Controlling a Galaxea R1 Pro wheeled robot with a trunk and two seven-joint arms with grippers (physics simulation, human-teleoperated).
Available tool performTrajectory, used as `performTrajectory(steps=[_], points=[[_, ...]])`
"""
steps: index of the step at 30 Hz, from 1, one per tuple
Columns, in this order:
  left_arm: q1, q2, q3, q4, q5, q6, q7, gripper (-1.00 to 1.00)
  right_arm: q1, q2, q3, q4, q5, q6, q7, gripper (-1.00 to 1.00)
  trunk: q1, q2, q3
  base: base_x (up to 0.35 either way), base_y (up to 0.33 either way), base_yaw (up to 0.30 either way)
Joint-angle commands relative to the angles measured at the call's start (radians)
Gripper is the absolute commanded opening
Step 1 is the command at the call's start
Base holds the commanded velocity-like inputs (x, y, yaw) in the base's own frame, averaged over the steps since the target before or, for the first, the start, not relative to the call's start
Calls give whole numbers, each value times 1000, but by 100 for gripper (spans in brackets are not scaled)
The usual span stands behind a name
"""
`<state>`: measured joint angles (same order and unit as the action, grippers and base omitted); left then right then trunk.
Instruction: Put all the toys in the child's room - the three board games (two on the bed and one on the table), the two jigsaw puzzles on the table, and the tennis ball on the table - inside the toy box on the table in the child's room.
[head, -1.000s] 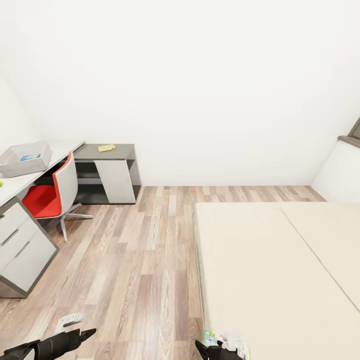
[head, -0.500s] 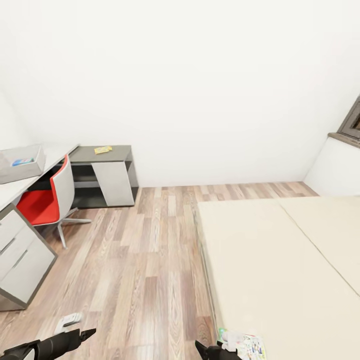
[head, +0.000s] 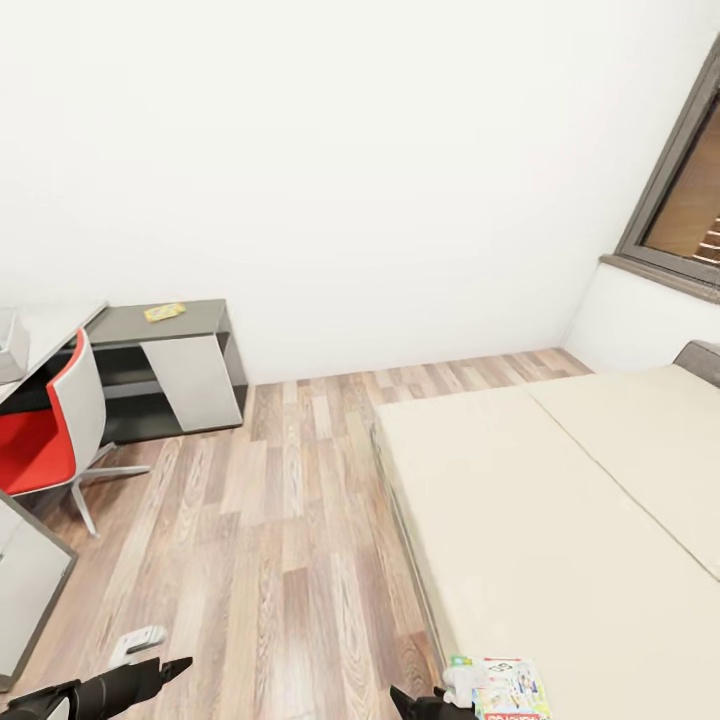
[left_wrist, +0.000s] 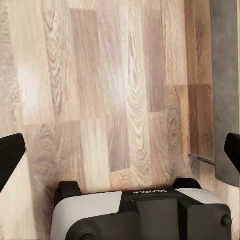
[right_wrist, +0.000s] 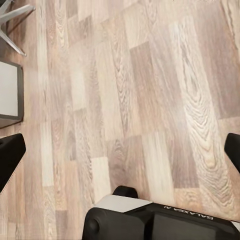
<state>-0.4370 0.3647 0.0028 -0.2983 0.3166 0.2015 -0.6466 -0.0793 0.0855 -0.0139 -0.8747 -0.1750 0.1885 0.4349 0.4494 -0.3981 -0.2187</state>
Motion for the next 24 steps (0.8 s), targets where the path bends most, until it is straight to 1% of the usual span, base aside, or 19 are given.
performTrajectory(steps=[1,13,24], points=[[0,0,0,-1,9,10,-3,100,-1,0,-1,-1,-11,10,2,100,1,-2,-2,22,280,-280],[0,1,0,-1,9,10,-4,100,-1,0,-1,-1,-11,9,2,100,1,-2,-1,5,282,-280],[0,2,0,0,9,10,-4,100,-1,0,-1,-1,-12,9,2,100,1,-2,9,31,283,-252]])
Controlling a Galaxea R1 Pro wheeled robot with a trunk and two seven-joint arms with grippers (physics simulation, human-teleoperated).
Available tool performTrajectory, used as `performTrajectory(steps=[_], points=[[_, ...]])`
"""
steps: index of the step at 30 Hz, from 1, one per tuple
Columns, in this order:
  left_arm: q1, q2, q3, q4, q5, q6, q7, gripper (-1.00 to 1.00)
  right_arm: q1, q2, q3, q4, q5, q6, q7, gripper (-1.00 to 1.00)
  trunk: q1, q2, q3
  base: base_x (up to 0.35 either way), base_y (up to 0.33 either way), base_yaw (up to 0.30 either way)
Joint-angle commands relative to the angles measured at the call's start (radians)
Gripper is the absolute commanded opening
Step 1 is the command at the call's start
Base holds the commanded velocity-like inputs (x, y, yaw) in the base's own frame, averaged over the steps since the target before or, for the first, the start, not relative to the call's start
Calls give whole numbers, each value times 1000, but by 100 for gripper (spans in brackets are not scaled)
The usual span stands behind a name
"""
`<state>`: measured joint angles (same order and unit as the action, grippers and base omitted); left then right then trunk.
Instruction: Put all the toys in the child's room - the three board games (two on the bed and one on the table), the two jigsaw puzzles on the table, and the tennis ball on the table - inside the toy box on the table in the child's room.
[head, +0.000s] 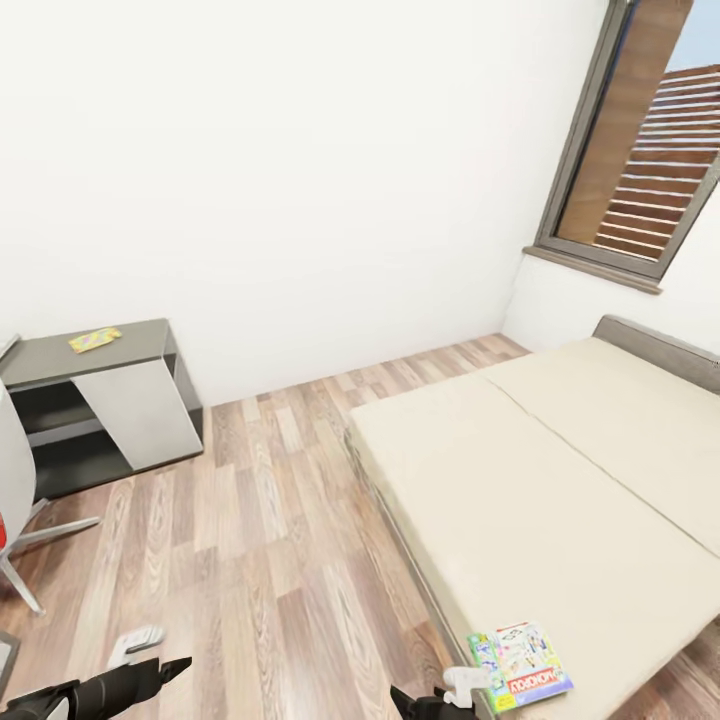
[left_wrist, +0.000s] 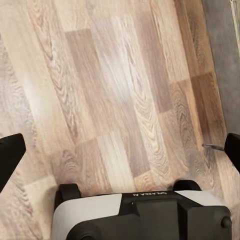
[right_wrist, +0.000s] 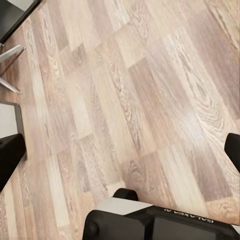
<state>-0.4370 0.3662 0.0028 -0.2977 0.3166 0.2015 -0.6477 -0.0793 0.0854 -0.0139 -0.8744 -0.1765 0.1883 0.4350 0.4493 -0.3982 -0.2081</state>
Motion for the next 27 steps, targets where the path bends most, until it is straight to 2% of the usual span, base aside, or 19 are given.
performTrajectory(steps=[1,19,27], points=[[0,0,0,0,9,10,-3,100,0,0,-1,-2,-11,10,2,100,1,-2,-1,79,283,-225],[0,0,0,1,9,10,-3,100,0,0,-1,-2,-12,-13,2,100,1,-2,22,140,268,-215],[0,0,0,1,9,10,-3,100,0,0,-2,0,-12,-13,2,100,1,-2,32,139,119,-210]])
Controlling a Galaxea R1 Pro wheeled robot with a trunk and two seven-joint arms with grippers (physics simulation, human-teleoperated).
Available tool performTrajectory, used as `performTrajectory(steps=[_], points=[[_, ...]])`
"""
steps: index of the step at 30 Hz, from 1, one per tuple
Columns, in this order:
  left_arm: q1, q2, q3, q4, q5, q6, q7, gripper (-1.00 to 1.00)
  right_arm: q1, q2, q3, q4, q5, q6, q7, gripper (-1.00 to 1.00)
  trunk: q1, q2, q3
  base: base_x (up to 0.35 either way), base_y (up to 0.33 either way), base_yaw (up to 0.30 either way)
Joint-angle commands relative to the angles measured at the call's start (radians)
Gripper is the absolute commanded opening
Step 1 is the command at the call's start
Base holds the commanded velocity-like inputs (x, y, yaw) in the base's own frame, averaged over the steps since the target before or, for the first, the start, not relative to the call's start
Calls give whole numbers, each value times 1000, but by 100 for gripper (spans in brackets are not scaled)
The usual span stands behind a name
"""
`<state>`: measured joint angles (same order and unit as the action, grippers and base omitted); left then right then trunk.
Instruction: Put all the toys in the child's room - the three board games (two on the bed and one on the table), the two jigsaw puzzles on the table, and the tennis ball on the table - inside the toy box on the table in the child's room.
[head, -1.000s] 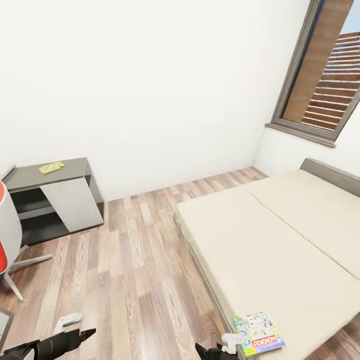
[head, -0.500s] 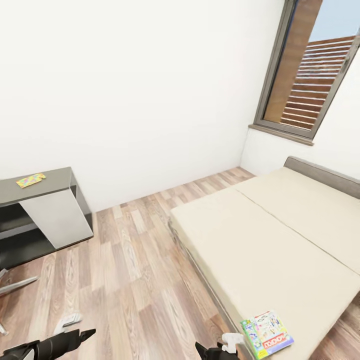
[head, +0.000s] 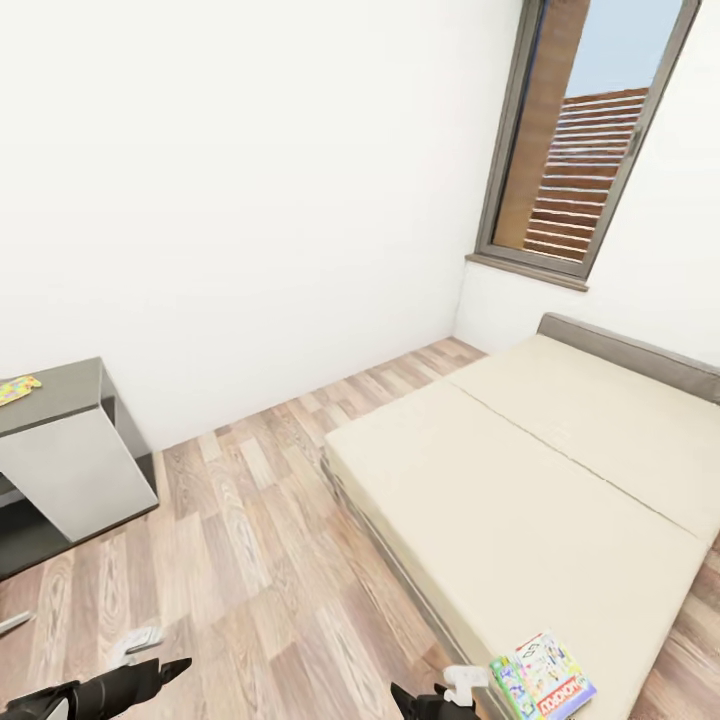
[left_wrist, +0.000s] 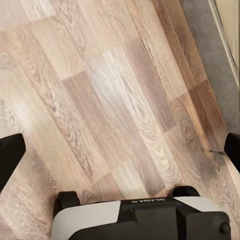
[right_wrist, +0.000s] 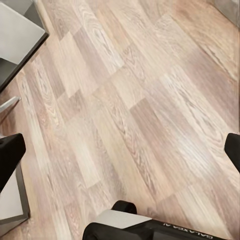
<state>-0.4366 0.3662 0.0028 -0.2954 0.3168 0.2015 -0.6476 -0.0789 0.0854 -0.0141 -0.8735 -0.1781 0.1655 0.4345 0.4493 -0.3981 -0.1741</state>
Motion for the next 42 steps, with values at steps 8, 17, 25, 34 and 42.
performTrajectory(steps=[8,17,25,34,42], points=[[0,0,0,-1,8,10,-3,100,-1,0,-2,-1,-11,9,3,100,1,-2,8,22,16,-210],[-1,0,0,-1,8,10,-3,100,-1,0,-3,29,-10,8,3,100,1,-2,20,2,138,-210],[0,0,0,-1,8,10,-3,100,-1,0,-3,37,-9,8,3,100,1,-2,30,86,232,-210],[0,0,0,-1,8,10,-3,100,-1,0,-3,37,-9,8,3,100,1,-2,42,52,47,-210],[1,0,0,-1,8,10,-3,100,-1,0,-3,38,-9,8,3,100,1,-2,52,10,10,-210]])
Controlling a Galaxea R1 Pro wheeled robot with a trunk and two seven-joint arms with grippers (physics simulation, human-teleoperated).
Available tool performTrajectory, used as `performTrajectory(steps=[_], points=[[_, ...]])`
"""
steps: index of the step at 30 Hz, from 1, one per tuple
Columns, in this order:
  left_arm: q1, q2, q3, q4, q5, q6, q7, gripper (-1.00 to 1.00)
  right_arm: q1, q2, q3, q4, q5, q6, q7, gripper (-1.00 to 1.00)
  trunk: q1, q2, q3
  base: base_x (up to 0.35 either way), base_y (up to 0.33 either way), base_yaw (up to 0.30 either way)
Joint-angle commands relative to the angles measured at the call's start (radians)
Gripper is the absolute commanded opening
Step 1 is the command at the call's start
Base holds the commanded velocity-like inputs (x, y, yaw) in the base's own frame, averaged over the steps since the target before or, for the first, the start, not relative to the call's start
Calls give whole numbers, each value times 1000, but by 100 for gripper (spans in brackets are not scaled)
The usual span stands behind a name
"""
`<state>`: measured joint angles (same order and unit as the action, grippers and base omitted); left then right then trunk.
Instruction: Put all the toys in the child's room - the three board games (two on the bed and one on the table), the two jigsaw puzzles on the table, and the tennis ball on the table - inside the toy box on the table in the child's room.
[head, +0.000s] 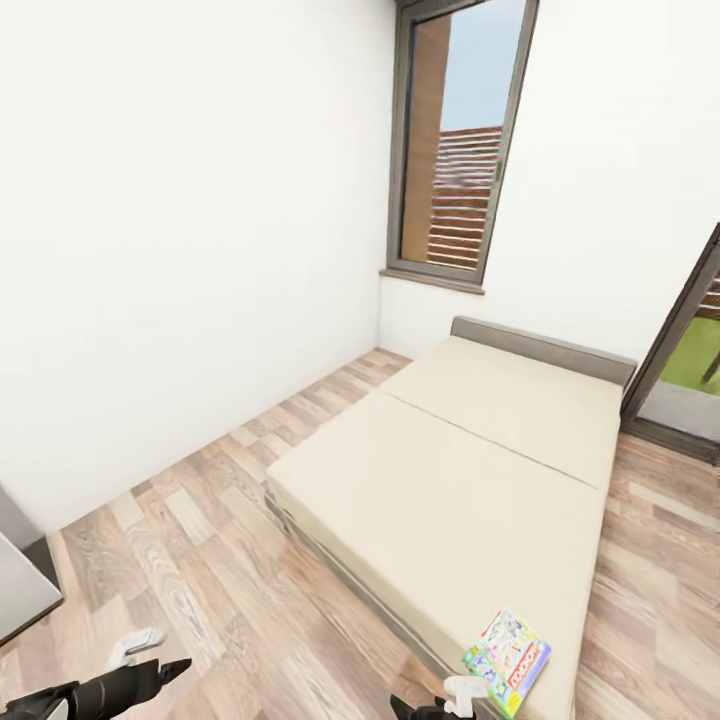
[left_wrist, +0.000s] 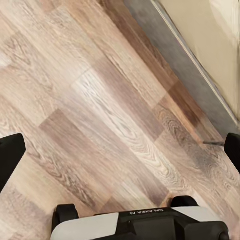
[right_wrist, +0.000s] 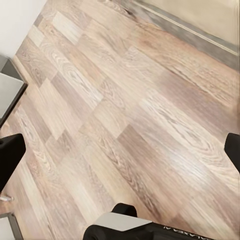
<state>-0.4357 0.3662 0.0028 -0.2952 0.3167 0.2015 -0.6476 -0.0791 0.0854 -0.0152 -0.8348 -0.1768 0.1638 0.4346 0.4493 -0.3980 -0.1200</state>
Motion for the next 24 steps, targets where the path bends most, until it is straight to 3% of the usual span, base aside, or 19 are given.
performTrajectory(steps=[1,17,24], points=[[0,0,0,-1,8,10,-3,100,-1,0,-2,-1,-10,9,3,100,1,-2,-1,42,55,-202],[0,0,0,-1,8,10,-3,100,-1,-1,-2,-1,-12,15,12,100,1,-2,3,107,216,-55],[0,2,0,-1,8,10,-3,100,-2,-2,-2,1,-13,17,13,100,1,-2,-1,137,258,-190]])
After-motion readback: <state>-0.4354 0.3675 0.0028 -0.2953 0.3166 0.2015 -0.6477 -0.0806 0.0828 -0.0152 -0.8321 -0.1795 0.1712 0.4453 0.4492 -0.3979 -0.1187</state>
